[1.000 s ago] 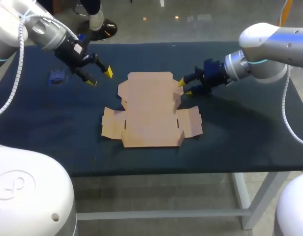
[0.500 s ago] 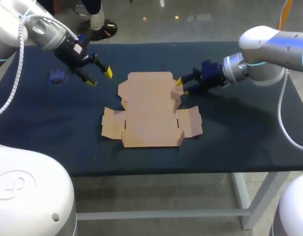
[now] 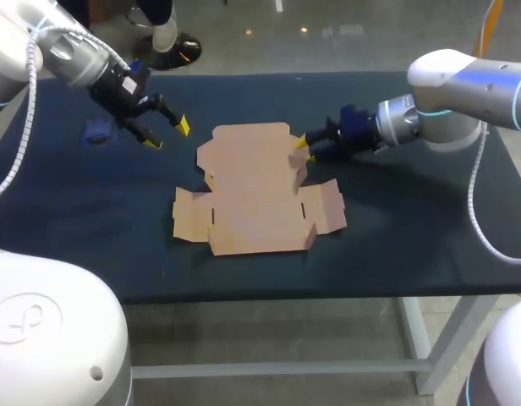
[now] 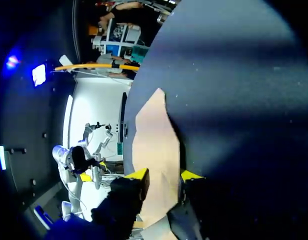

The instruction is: Assemble the packaging by folding the flat box into shape, placing the metal phone stand inside, and closing the box properly

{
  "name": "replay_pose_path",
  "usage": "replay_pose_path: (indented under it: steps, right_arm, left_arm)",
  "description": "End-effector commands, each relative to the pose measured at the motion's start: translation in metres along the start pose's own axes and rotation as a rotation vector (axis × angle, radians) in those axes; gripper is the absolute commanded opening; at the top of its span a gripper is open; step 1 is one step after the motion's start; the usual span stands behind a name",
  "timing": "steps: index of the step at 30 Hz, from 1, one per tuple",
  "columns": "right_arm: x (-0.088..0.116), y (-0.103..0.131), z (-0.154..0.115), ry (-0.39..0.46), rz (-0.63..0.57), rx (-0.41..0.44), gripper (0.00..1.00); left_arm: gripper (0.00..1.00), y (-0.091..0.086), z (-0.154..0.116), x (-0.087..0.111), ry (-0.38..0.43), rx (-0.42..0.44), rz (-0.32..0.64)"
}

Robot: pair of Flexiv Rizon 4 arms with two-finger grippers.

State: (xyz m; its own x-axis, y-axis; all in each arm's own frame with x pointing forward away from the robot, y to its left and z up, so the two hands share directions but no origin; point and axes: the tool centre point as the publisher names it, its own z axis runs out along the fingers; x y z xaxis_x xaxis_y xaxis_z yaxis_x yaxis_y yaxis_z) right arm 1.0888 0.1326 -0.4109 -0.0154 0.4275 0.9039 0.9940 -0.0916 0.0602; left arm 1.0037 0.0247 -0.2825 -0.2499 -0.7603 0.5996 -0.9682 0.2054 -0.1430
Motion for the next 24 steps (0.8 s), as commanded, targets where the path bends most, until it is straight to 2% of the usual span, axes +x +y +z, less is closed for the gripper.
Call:
replay_pose_path:
  steps: [1,5,8,19,24]
  right_arm:
    - [-0.004,0.0,0.004,0.043,-0.035,-0.02,0.28]
    - [0.002,-0.003,0.0,0.063,-0.076,-0.053,0.15]
    - [0.007,-0.005,-0.003,0.068,-0.097,-0.071,0.1]
    - [0.02,-0.007,-0.012,0.104,-0.151,-0.116,0.0]
    - [0.028,-0.008,-0.018,0.134,-0.181,-0.13,0.0]
  left_arm:
    - [1.0,0.0,-0.001,-0.001,0.001,-0.018,0.003]
    - [1.0,0.0,0.001,-0.002,0.014,-0.051,0.02]
    - [1.0,0.0,0.002,-0.001,0.026,-0.062,0.033]
    - [1.0,0.002,0.006,0.004,0.048,-0.097,0.09]
    - [1.0,0.003,0.007,0.006,0.061,-0.054,0.16]
